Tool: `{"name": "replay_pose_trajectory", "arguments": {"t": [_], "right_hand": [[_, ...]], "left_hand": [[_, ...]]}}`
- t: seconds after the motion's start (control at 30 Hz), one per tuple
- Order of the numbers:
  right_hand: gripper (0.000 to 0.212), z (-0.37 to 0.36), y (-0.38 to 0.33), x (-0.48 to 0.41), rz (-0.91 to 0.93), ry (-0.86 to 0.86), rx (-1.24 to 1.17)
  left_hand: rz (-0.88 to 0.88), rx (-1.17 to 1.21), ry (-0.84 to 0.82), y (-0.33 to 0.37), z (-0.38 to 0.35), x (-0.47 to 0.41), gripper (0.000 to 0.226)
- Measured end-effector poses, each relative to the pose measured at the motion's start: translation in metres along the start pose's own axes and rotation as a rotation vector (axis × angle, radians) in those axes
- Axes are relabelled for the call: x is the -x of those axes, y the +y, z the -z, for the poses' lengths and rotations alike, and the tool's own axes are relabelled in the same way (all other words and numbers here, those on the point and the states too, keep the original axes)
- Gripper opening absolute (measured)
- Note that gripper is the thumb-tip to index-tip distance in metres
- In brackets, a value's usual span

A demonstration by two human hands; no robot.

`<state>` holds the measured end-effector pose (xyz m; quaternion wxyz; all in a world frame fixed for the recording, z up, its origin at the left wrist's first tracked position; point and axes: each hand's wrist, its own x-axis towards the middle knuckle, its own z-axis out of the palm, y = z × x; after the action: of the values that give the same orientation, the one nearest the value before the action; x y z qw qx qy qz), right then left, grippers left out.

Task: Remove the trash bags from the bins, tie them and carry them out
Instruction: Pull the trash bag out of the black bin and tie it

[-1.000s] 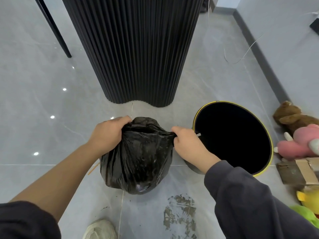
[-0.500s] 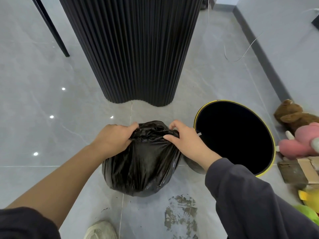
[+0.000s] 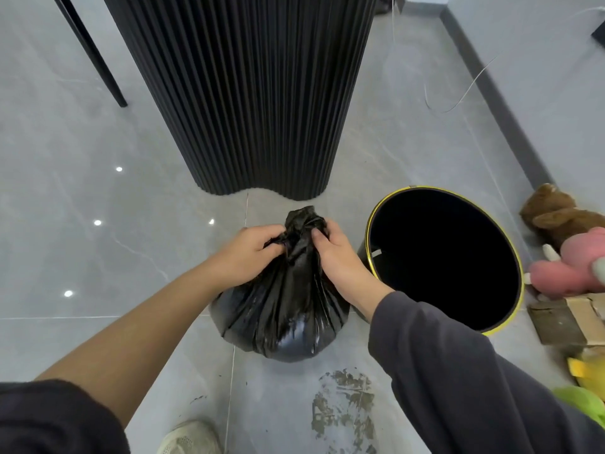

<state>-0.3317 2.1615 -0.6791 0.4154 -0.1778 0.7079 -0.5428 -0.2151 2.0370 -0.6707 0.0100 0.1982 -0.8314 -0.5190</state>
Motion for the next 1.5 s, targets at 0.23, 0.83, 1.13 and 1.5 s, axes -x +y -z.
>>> {"name": "replay_pose_trajectory", "arguments": {"t": [0.23, 0.83, 1.13, 1.5], "right_hand": [[0.034, -0.004, 0.005, -0.012, -0.261, -0.104, -0.017], [0.028, -0.006, 0.012, -0.025, -0.098, -0.082, -0.027], [0.026, -0.007, 0.009, -0.026, -0.2, -0.336, -0.067], [0.084, -0.003, 0.006, -0.028, -0.295, -0.133, 0.018]], "left_hand": [[-0.01, -0.124, 0.075, 0.005, 0.023, -0.007, 0.014], [0.091, -0.231, -0.166, 0.012, 0.043, -0.023, 0.029], [-0.079, -0.407, -0.206, 0.016, 0.046, -0.02, 0.014], [0.259, -0.344, -0.348, 0.007, 0.056, -0.011, 0.037]]}}
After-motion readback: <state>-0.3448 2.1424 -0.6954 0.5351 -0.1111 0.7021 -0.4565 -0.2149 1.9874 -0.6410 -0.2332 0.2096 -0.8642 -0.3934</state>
